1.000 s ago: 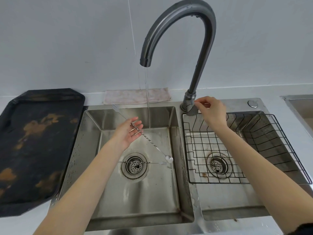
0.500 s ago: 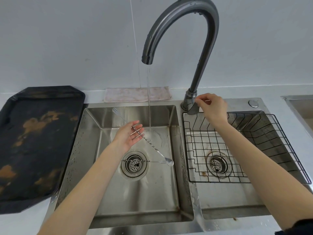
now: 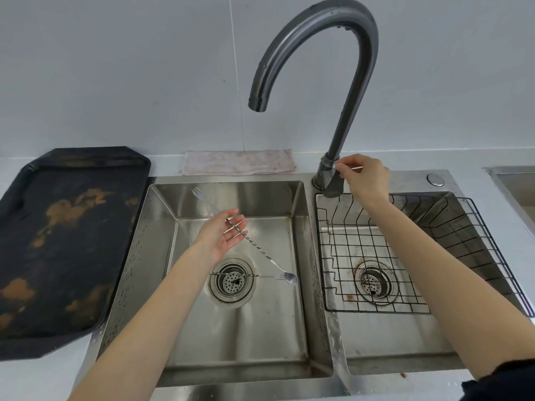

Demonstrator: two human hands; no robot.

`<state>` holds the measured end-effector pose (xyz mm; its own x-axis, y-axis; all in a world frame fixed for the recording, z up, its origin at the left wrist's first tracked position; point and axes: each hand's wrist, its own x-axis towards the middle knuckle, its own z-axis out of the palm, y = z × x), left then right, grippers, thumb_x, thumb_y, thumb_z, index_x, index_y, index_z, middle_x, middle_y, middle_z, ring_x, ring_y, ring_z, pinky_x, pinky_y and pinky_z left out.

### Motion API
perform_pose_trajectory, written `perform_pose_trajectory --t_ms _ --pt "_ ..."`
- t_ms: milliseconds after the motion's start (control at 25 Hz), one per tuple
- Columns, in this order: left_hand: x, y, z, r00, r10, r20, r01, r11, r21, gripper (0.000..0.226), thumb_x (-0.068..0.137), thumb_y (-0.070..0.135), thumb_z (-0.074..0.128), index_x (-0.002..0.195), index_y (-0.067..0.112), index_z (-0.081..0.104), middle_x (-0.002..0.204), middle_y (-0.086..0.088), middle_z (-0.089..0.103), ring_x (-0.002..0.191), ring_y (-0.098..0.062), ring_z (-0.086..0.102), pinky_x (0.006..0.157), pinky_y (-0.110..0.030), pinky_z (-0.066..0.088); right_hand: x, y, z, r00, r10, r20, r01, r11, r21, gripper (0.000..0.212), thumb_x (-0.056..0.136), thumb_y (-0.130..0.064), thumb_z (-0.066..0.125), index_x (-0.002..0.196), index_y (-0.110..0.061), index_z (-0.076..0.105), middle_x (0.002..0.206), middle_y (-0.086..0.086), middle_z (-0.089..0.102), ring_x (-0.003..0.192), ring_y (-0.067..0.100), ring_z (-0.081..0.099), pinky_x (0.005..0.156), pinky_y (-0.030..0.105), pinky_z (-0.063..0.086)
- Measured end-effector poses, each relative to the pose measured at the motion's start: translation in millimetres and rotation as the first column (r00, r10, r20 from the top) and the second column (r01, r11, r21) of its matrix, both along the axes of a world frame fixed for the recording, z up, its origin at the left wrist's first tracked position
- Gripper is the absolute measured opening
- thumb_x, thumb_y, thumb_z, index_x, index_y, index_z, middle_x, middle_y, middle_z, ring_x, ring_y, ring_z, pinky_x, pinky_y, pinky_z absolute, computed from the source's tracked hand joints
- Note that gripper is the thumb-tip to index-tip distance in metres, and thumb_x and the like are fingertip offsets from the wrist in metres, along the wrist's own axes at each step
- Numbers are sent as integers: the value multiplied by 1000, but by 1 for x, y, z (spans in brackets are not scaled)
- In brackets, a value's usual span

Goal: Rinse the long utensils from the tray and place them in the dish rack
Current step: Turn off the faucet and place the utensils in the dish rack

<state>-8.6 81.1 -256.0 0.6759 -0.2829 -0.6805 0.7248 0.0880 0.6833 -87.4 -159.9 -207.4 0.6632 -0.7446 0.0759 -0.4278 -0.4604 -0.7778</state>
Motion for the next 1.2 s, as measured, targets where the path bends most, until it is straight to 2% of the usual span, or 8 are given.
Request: perform_pose_trajectory --t_ms 160,320,480,600,720,840,1000,1200 --pt "-2 3 3 1000 16 0 -16 1000 -14 22 95 13 41 79 13 56 79 -3 57 72 -15 57 69 -29 50 1 1 2 1000 1 -19 -2 1000 -22 14 85 -17 59 89 -10 70 86 8 69 67 14 52 54 17 31" --pt "-3 5 7 1000 15 9 -15 1000 -9 23 95 14 40 79 13 55 77 -3 56 71 -15 57 64 -28 53 1 1 4 999 1 -47 -1 1000 -21 14 86 -16 58 91 -9 69 93 10 70 71 15 53 67 17 34" --pt "-5 7 10 1000 20 14 -20 1000 -21 22 95 13 39 79 12 55 77 -4 56 71 -15 57 70 -29 50 -1 11 4 1000 -9 17 10 996 -90 19 88 -13 55 104 -11 64 116 10 59 71 15 51 62 10 31" --pt "-6 8 10 1000 27 10 -27 999 -26 22 95 12 39 80 12 55 78 -5 56 72 -16 57 70 -29 50 0 31 7 993 97 72 -87 987 -133 22 88 -13 54 110 -13 61 117 10 54 64 5 49 60 5 37" --pt "-7 9 9 1000 25 1 -25 999 -24 21 95 12 40 79 12 55 79 -5 57 72 -17 58 68 -29 52 -1 62 2 961 274 -25 -275 953 -130 20 88 -19 55 105 -14 63 106 7 64 68 5 52 70 14 42" --pt "-9 11 8 1000 19 -2 -20 999 -29 22 95 14 39 79 12 55 80 -5 58 72 -16 60 64 -28 54 -8 98 -14 856 476 -201 -491 870 -32 22 87 -30 56 101 -16 66 98 4 69 78 11 56 76 26 48" --pt "-10 14 9 1000 20 0 -20 999 -43 21 94 15 41 79 12 56 81 -4 59 57 -11 68 54 -25 57 -17 130 -35 739 563 -370 -575 813 89 24 85 -38 57 98 -21 66 91 -4 67 91 16 62 76 30 48" --pt "-12 18 9 999 44 5 -43 997 -61 26 97 15 34 82 10 55 83 -5 57 75 -16 61 78 -33 51 -20 139 -37 751 540 -380 -567 822 46 17 85 -30 58 99 -22 64 97 -4 67 93 17 59 72 26 38"
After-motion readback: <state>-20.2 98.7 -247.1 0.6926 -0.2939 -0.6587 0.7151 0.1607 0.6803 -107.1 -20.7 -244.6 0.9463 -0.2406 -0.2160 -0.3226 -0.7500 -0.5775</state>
